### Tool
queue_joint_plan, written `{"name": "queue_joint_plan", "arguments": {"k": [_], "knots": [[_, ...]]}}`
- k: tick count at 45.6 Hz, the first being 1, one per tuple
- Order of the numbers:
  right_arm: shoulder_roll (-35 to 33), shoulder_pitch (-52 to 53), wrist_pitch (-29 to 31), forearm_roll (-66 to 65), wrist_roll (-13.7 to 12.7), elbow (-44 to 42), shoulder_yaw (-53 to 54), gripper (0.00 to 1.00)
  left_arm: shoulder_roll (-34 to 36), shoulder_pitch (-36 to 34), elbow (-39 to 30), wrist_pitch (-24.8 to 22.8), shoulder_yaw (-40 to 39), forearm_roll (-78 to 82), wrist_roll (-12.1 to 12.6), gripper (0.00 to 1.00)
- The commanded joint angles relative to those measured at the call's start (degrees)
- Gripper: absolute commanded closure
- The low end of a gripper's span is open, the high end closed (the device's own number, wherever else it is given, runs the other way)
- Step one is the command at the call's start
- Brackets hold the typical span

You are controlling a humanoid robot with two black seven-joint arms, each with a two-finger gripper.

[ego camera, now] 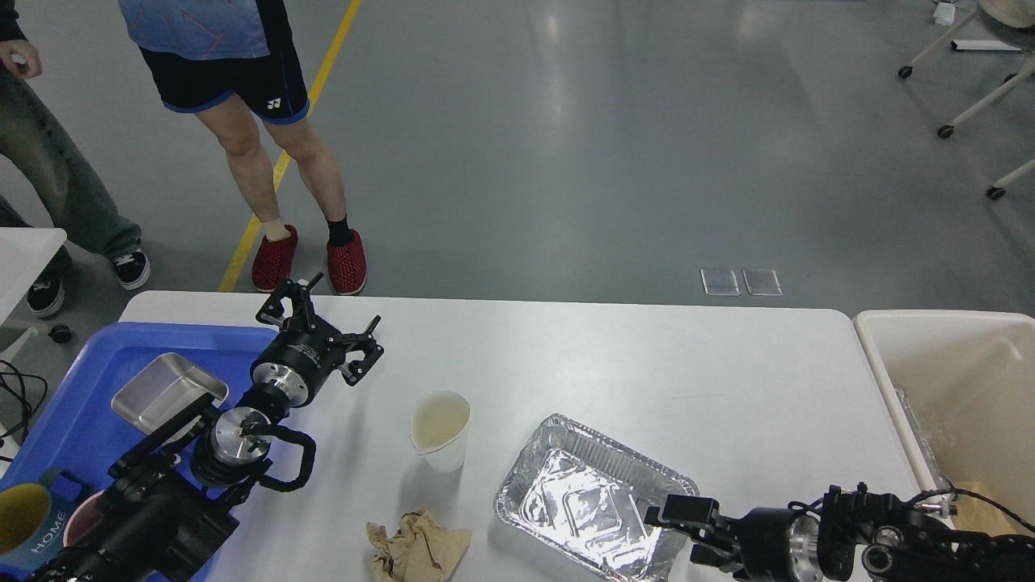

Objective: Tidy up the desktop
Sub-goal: 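Lower the right gripper to the foil tray edge and grasp it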

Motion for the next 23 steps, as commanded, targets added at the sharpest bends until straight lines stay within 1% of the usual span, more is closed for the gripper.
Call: {"name": "queue_joint_plan", "arguments": {"k": [1, 3, 5, 8, 11, 13, 15, 23], "knots": [[1.97, -0.17, -0.09, -1.43, 0.02, -1.01, -0.15, 0.27, 0.33, 0.01, 0.00, -0.02, 0.00, 0.00, 0.00, 0.03], [2.15, -0.17, -0.09, -2.66, 0.02, -1.10, -0.15, 0.39, 0.33, 0.01, 0.08, 0.07, 0.00, 0.00, 0.00, 0.03], [2.15, -0.17, -0.09, -3.63, 0.02, -1.10, -0.15, 0.50, 0.33, 0.10, 0.00, 0.07, 0.00, 0.00, 0.00, 0.03], [2.23, -0.17, -0.09, -4.25, 0.02, -1.53, -0.15, 0.70, 0.33, 0.10, 0.00, 0.07, 0.00, 0.00, 0.00, 0.03], [2.59, -0.17, -0.09, -4.42, 0.02, -2.59, -0.15, 0.87, 0.24, 0.10, 0.00, 0.25, 0.00, 0.00, 0.00, 0.03], [2.67, -0.26, -0.09, -4.51, 0.02, -3.38, -0.23, 0.96, 0.24, 0.10, 0.00, 0.33, 0.00, 0.00, 0.00, 0.03], [2.76, -0.26, -0.09, -4.60, 0.02, -4.08, -0.15, 1.00, 0.24, 0.10, 0.08, 0.42, 0.00, 0.00, 0.00, 0.03], [4.69, -0.35, -0.09, -5.04, 0.11, -6.45, -0.50, 1.00, 0.24, 0.19, 0.08, 0.42, 0.00, 0.00, 0.00, 0.03]]}}
